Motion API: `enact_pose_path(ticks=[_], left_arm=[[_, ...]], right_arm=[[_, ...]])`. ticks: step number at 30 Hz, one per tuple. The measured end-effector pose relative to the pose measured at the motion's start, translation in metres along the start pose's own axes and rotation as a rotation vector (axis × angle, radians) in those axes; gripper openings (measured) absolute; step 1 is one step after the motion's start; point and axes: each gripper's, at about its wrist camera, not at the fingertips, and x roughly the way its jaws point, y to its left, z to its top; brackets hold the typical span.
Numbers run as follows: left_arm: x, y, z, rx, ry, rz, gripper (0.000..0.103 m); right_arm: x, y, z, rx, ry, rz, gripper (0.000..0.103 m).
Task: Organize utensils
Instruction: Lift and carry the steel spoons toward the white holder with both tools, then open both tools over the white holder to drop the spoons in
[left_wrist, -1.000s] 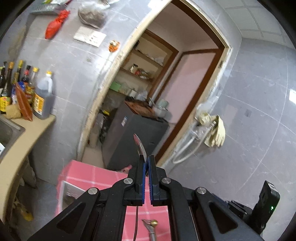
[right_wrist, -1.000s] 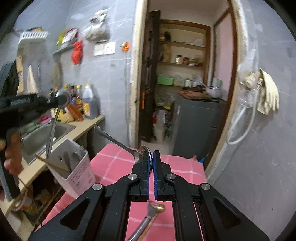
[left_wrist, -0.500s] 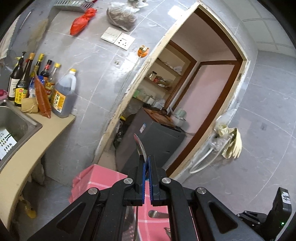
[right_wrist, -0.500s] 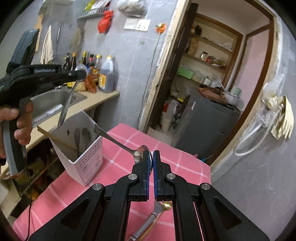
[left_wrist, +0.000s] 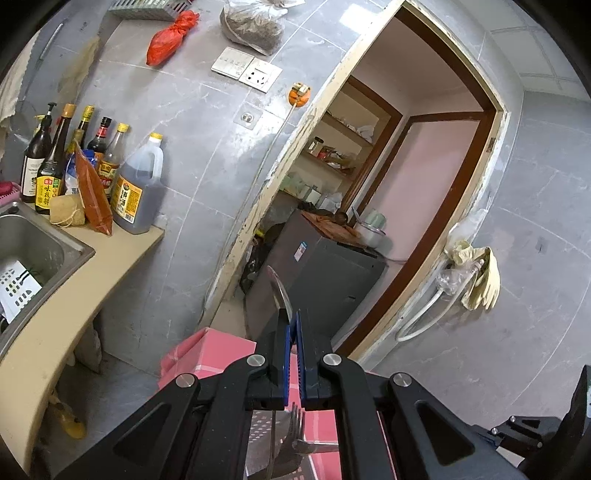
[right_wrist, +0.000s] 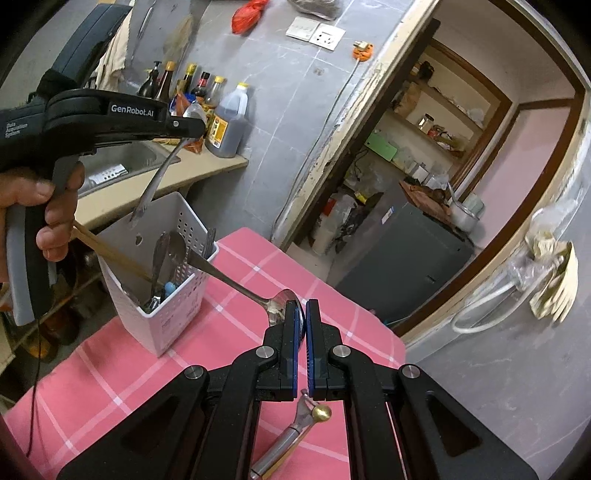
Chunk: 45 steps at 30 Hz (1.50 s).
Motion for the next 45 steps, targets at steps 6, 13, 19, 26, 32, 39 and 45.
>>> enact_pose_path(ticks=[6, 13, 19, 26, 32, 39, 45], left_arm=[[-0.001, 0.004, -0.004, -0.010, 0.007, -0.011, 0.003], [0.003, 0.013, -0.004, -0.011, 0.043, -0.044, 0.003], [0.006, 0.023, -0.011, -0.025, 0.031, -0.096, 0.003], [0.010, 0.025, -0.024, -0.002, 0.042, -0.093, 0.003], [0.009, 0.027, -0.032, 0.005, 0.063, -0.095, 0.003], [0.008, 0.030, -0.037, 0.014, 0.093, -0.093, 0.004], [0.009, 0.029, -0.039, 0.025, 0.095, -0.100, 0.004]], right_arm=[[0.001, 0.017, 0.019, -0.052, -0.005, -0.011, 0.004], [0.000, 0.030, 0.033, -0.105, -0.006, -0.024, 0.004], [0.003, 0.032, 0.036, -0.142, 0.023, -0.048, 0.004], [0.011, 0.039, 0.044, -0.157, 0.052, -0.032, 0.004], [0.021, 0.039, 0.050, -0.115, 0.051, 0.005, 0.004], [0.029, 0.045, 0.050, -0.129, 0.061, 0.006, 0.004], [0.031, 0.041, 0.052, -0.134, 0.069, 0.011, 0.004]])
